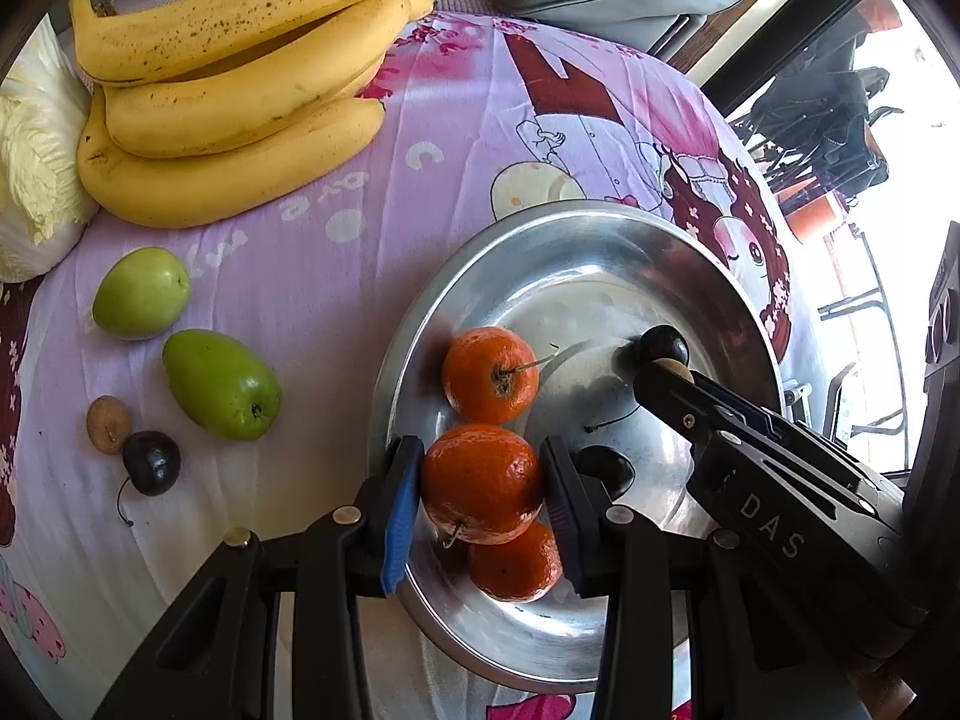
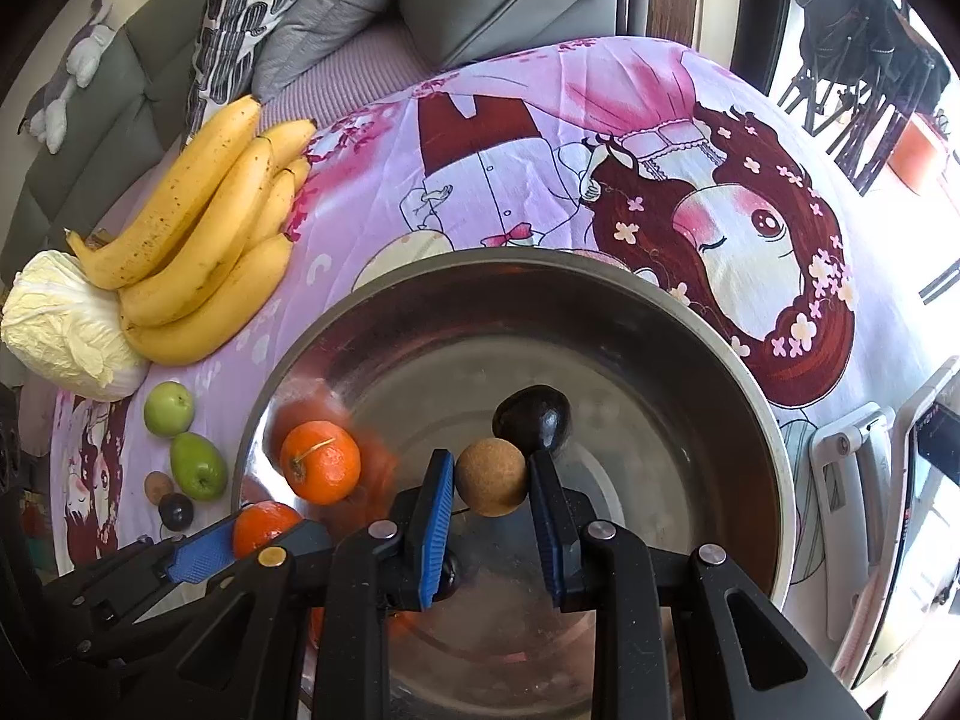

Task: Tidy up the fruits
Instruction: 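Open the left tool to drop the tangerine while the right tool releases the longan into the bowl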

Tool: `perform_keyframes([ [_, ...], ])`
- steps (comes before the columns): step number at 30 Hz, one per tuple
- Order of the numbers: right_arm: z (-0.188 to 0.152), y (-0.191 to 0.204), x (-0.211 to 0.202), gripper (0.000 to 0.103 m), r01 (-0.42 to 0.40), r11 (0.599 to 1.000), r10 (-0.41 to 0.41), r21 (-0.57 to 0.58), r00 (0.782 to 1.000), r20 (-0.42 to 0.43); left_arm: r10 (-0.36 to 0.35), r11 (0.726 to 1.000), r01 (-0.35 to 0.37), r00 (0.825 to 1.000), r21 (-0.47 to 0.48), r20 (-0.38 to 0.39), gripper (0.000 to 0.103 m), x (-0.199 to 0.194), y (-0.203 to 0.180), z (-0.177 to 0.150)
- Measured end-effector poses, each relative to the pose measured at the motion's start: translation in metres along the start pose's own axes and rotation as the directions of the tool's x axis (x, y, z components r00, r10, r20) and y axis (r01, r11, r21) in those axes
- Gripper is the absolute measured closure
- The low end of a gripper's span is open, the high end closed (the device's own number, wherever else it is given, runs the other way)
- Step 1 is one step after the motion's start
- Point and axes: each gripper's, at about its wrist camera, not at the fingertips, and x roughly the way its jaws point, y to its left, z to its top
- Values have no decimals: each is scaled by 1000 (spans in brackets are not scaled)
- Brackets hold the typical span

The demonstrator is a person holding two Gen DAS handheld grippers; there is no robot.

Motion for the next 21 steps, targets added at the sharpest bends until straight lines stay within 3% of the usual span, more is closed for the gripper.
perform_keyframes([
  [12,0,0,0,75,-3,1000,3,18,1000,-3,-29,999,28,999,-34,-20,58,-4,4,0],
  [21,2,-1,-11,75,-18,999,16,39,999,41,-45,998,45,999,-38,0,58,-16,6,1],
])
